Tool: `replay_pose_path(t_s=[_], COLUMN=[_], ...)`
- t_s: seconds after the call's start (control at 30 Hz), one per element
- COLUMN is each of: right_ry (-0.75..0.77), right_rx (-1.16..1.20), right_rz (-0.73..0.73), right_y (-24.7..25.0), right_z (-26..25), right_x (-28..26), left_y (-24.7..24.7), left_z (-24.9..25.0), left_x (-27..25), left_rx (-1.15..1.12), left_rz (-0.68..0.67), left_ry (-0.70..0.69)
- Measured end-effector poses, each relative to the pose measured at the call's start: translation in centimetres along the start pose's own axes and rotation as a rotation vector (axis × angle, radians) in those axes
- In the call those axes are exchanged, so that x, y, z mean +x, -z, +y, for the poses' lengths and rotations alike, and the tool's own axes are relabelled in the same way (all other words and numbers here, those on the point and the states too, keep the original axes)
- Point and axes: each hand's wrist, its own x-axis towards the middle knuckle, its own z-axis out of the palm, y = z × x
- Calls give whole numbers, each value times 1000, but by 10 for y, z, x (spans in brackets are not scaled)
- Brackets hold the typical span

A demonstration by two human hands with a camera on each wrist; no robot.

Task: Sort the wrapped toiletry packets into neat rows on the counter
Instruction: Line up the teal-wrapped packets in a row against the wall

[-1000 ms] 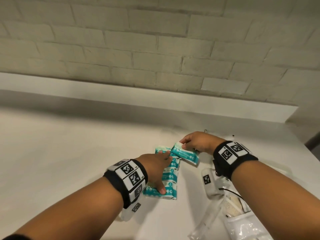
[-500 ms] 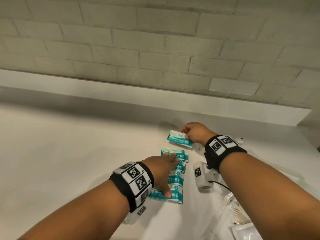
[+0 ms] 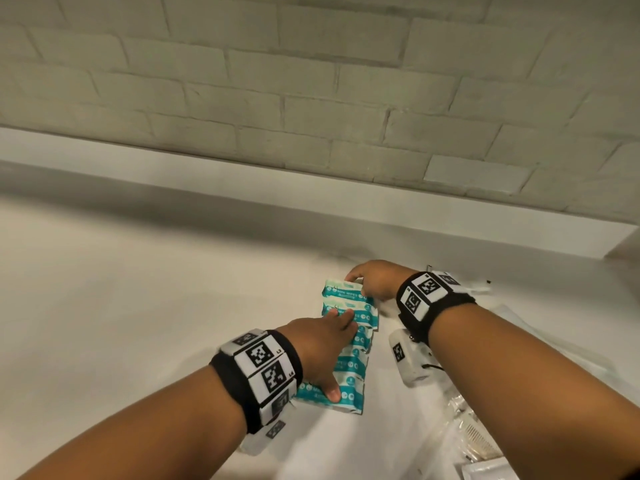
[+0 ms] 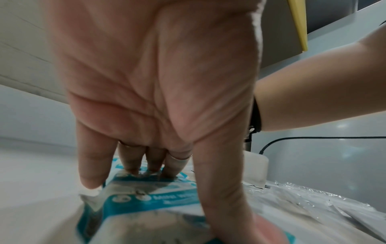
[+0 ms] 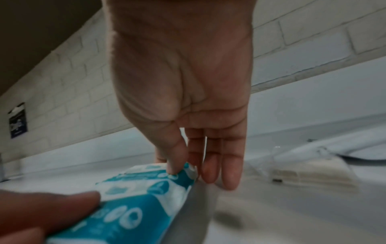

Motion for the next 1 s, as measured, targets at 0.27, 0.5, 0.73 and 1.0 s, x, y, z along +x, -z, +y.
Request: replay_pose_path(t_s=[0.27, 0.5, 0.73, 1.0], right_ry=[-59, 3, -3, 16], right_rx=[-100, 107, -51, -110], right_rz=[91, 94, 49, -44], right_y=[-2, -6, 0, 1], right_z=[12, 4, -4, -14], right_x=[6, 5, -12, -27], left_y=[1, -1, -3, -6], left_z=[3, 1, 4, 3], left_x=[1, 1, -4, -4], left_rx=[19, 7, 15, -26], left_rz=[-19, 21, 19, 23], left_ry=[8, 6, 4, 3])
